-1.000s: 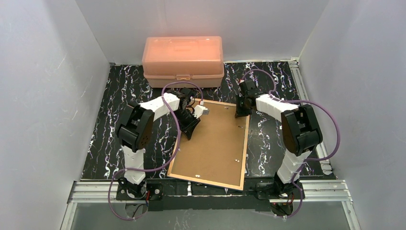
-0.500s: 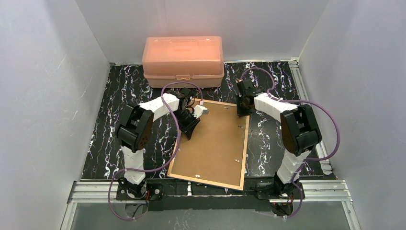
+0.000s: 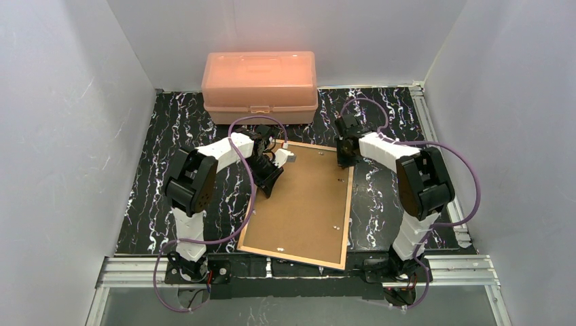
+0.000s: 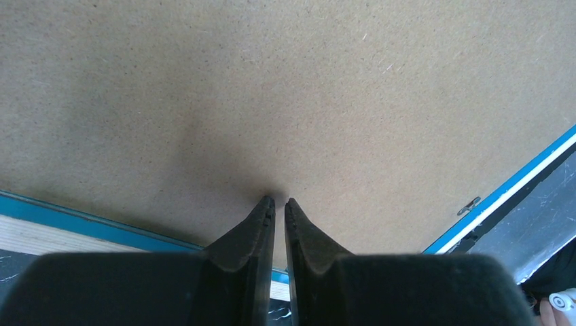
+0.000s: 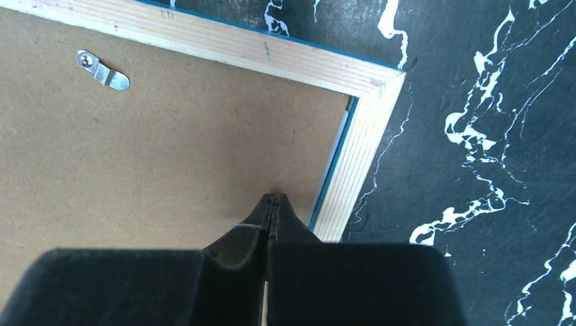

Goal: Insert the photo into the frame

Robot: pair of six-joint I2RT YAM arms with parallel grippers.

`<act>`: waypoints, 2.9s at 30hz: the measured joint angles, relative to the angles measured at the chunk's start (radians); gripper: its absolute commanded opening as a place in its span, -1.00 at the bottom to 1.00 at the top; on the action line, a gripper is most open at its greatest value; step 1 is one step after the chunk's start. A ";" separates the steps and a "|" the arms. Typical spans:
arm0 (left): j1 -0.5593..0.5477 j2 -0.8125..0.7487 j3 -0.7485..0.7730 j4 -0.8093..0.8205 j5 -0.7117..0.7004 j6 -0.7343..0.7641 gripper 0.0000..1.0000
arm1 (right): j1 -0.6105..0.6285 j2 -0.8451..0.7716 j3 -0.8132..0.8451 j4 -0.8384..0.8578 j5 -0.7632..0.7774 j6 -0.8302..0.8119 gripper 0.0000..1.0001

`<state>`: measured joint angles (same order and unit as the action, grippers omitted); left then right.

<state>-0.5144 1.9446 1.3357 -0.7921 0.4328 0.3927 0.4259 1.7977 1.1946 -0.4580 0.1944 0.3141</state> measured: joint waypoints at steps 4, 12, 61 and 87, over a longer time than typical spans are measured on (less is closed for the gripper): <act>0.000 -0.003 -0.002 0.002 -0.002 0.000 -0.79 | 0.001 0.023 0.023 -0.011 0.000 -0.004 -0.92; 0.000 -0.005 -0.004 0.003 -0.006 0.000 -0.80 | 0.001 -0.021 0.070 -0.029 0.001 -0.005 -0.92; 0.002 -0.027 0.119 -0.124 0.061 0.060 -0.19 | 0.116 -0.251 -0.151 -0.104 -0.179 0.140 0.28; 0.359 -0.081 0.021 -0.105 0.245 0.004 -0.12 | -0.039 0.029 -0.041 0.290 -0.332 0.239 0.24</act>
<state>-0.1555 1.8633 1.3563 -0.8974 0.6781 0.3965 0.3866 1.8271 1.1534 -0.1680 -0.1371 0.5529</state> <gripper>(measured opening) 0.449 0.631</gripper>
